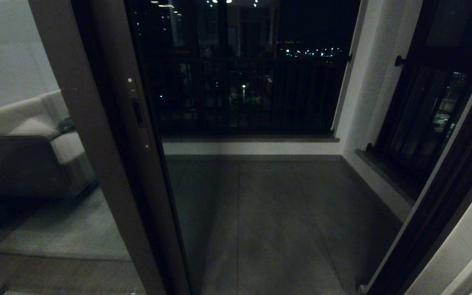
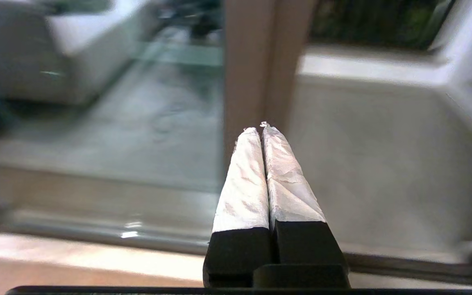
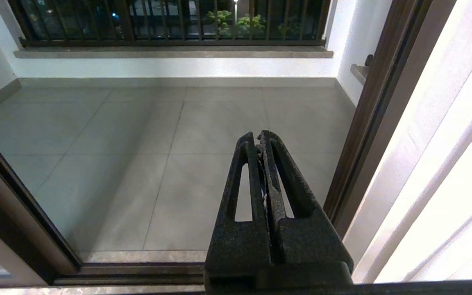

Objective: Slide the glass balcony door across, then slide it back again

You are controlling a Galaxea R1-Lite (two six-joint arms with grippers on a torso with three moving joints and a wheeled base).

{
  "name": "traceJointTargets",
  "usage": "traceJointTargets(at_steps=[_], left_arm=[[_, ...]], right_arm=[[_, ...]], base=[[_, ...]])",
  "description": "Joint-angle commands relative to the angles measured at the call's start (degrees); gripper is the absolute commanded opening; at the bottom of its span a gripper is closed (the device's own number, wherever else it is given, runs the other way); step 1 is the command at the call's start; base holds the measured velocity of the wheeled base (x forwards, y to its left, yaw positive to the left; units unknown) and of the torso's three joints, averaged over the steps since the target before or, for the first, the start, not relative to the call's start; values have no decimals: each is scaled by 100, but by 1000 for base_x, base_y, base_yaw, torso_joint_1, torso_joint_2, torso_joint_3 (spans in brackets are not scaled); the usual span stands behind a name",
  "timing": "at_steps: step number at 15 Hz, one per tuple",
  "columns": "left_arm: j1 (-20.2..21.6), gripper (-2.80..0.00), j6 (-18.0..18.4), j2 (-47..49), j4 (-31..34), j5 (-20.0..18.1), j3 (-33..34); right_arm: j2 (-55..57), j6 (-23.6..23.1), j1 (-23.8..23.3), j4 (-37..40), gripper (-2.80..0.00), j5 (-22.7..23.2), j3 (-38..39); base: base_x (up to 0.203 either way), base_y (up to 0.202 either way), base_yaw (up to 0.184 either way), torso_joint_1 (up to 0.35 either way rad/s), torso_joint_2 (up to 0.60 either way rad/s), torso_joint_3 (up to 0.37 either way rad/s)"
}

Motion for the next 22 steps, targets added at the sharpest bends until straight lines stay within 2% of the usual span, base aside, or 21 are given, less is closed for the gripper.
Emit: traceJointTargets(at_steps=[1, 3, 4, 5, 8, 10, 11, 12, 13, 14, 15, 17, 19, 22], left_arm=[[-10, -280, 47, -165, -220, -312, 111], [-10, -280, 695, -165, -475, -689, 355], [-10, -280, 761, -165, -605, -993, 379], [-10, -280, 794, -165, -629, -1115, 375], [-10, -280, 752, -165, -534, -986, 653], [-10, -280, 618, -165, -654, -294, 1577], [-10, -280, 497, -165, -1150, -162, 2006], [-10, -280, 463, -164, -1774, -186, 2496], [-10, -280, 583, -164, -2266, -271, 2894], [-10, -280, 630, -164, -2474, -352, 3050], [-10, -280, 666, -163, -2588, -472, 3014], [-10, -280, 619, -156, -2603, -483, 3012], [-10, -280, 427, -157, -2611, -475, 3012], [-10, -280, 433, -156, -2603, -474, 3012]], right_arm=[[9, -3, 1, 0, -280, 5, 0], [9, -3, 1, 0, -280, 5, 0], [9, -3, 1, 0, -280, 5, 0], [9, -3, 1, 0, -280, 5, 0], [9, -3, 1, 0, -280, 5, 0], [9, -3, 1, 0, -280, 5, 0], [9, -3, 1, 0, -280, 5, 0], [9, -3, 1, 0, -280, 5, 0], [9, -2, 1, 0, -280, 5, 0], [9, -3, 1, 0, -280, 5, 0], [9, -3, 1, 0, -280, 5, 0], [9, 30, 1, 0, -280, -2, 0], [9, 199, 1, -9, -280, -83, 0], [9, 182, 1, -2, -280, -83, 0]], base=[[0, 0, 0, 0, 0, 0], [0, 0, 0, 0, 0, 0], [0, 0, 0, 0, 0, 0], [0, 0, 0, 0, 0, 0], [0, 0, 0, 0, 0, 0], [0, 0, 0, 0, 0, 0], [0, 0, 0, 0, 0, 0], [0, 0, 0, 0, 0, 0], [0, 0, 0, 0, 0, 0], [0, 0, 0, 0, 0, 0], [0, 0, 0, 0, 0, 0], [0, 0, 0, 0, 0, 0], [0, 0, 0, 0, 0, 0], [0, 0, 0, 0, 0, 0]])
